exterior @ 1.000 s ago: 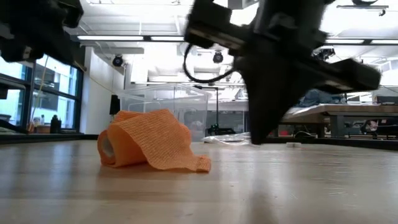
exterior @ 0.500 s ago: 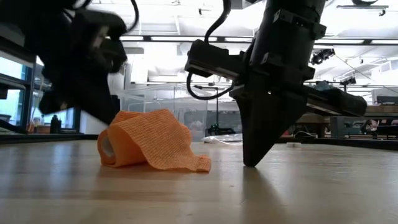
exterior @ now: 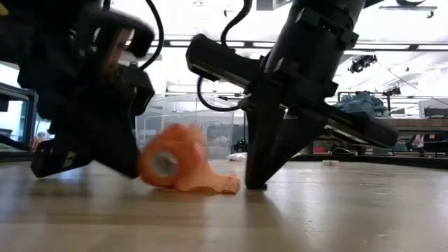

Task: Roll bandage
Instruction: Roll the orange bandage

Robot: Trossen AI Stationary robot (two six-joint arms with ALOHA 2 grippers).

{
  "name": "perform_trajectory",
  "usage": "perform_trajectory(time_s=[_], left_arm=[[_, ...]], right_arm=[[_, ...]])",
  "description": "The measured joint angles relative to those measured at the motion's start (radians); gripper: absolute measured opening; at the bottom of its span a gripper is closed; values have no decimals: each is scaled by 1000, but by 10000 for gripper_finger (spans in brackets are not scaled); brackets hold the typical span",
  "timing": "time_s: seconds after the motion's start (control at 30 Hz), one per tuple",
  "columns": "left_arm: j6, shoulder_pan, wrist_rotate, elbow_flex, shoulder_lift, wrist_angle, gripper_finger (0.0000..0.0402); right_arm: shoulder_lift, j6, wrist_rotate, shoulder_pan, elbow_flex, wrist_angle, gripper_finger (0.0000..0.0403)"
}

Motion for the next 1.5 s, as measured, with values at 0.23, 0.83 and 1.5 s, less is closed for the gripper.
perform_trajectory(time_s=[0.23, 0.83, 1.5], left_arm=[[18, 4, -1, 0, 16, 95, 0], [210, 61, 195, 0, -102, 64, 0], [218, 137, 118, 0, -96, -38, 0]], right_arm=[[-31, -77, -6, -1, 17, -72, 0], [-75, -144, 43, -24, 15, -42, 0], [-34, -257, -21, -111, 17, 44, 0]])
